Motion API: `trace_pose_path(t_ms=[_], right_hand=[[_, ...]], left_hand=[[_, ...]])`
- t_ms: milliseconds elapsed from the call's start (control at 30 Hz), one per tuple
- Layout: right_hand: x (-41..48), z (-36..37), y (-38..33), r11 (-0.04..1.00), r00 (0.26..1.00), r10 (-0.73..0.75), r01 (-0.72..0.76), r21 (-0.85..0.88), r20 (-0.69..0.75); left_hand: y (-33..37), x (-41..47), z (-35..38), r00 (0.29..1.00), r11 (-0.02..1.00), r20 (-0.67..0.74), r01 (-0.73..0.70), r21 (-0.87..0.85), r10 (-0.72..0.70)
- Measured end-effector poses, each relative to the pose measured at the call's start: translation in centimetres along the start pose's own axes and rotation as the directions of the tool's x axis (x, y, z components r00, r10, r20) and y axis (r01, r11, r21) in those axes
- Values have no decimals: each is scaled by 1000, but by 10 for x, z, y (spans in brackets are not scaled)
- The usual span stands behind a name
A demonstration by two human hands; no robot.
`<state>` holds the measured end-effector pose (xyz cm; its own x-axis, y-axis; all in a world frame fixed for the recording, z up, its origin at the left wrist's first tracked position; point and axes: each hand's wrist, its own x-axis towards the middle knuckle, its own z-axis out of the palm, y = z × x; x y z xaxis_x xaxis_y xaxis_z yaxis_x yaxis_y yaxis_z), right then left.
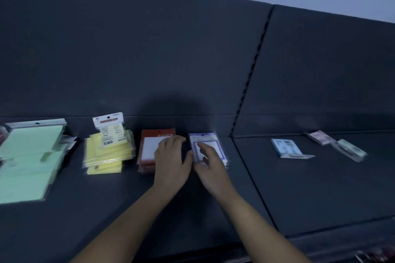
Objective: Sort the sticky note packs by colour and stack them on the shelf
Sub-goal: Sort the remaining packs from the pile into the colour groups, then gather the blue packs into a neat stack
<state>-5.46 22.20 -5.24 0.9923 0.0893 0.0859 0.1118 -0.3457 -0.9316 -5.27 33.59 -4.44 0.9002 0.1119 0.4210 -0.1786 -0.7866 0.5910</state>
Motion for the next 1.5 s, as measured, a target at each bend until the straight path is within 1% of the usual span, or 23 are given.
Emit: trace_pose_path(t_ms=[133, 200, 300, 433, 533, 600, 833, 1000, 1100, 1167, 1333, 1433, 1500], right_hand=[[-20, -47, 18, 998, 983, -24, 13, -61, -184], [-32, -76, 28, 995, 965, -11, -15, -97, -263], [-51, -120, 41, 992, 926, 26, -71, -108, -376], [-72, -176, 58, 980, 856, 60, -148, -132, -513], [-80, -212, 72, 971, 819, 78, -192, -145, -568], [-81, -234, 81, 966, 809, 93, -215, -145, -580], [-72, -330, 120, 948, 787, 129, -276, -157, -604], [-58, -393, 151, 930, 790, 100, -291, -226, -605], [-45, -421, 168, 908, 805, 95, -310, -281, -585], [-37, -435, 179, 882, 821, 99, -334, -333, -562], [-18, -458, 204, 768, 874, 94, -369, -524, -477], [-6, -464, 212, 738, 897, 83, -348, -578, -433], [1, -466, 216, 749, 898, 54, -326, -577, -437]], left_hand=[[33, -10, 34, 988, 992, 112, -100, -80, 109], [55, -13, 52, 971, 981, 172, -142, -133, 164], [90, -16, 80, 941, 963, 241, -196, -187, 239], [135, -26, 116, 905, 941, 289, -254, -223, 313], [162, -31, 141, 882, 933, 320, -285, -219, 345], [179, -30, 157, 879, 936, 330, -293, -197, 345], [245, -15, 215, 891, 933, 281, -329, -145, 357], [283, 1, 263, 872, 930, 366, -365, 40, 326], [299, 13, 287, 876, 914, 383, -373, 157, 292], [308, 17, 301, 884, 905, 372, -375, 201, 284], [319, 25, 326, 918, 878, 326, -335, 341, 224], [322, 34, 335, 922, 838, 318, -347, 421, 222], [325, 41, 340, 918, 817, 331, -359, 452, 219]])
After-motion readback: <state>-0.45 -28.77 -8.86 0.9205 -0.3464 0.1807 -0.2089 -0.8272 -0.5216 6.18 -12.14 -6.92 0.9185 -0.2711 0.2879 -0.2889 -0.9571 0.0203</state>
